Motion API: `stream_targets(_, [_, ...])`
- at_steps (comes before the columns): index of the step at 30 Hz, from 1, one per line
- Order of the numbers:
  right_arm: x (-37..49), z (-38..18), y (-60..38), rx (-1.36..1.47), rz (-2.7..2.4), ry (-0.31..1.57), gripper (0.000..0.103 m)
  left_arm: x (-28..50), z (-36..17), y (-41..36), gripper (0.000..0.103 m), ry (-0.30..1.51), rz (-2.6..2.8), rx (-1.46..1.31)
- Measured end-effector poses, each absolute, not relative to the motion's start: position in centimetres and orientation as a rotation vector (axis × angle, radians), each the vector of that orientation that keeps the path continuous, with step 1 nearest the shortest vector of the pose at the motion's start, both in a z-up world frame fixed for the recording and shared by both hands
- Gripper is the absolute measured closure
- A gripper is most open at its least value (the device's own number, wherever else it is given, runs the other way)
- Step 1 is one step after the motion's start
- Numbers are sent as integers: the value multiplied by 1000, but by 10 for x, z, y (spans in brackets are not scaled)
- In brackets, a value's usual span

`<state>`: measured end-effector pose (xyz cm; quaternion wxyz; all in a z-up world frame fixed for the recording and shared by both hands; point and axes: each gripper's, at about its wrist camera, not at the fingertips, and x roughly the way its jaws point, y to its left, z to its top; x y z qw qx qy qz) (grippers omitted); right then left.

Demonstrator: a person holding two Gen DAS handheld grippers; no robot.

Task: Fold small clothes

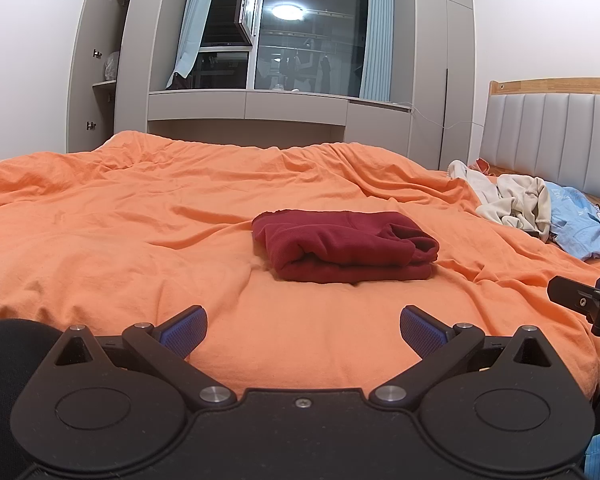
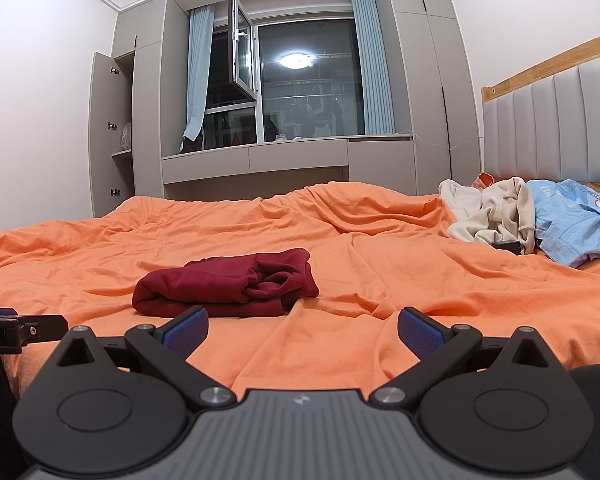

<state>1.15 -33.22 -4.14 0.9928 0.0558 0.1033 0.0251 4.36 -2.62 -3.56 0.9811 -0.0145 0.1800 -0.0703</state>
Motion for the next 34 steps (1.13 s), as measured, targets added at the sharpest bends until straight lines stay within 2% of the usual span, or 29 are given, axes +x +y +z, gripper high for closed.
stream_targets(34, [11,-41,-331,111,50,208,0,43,-41,-29,1,371,-82,-11])
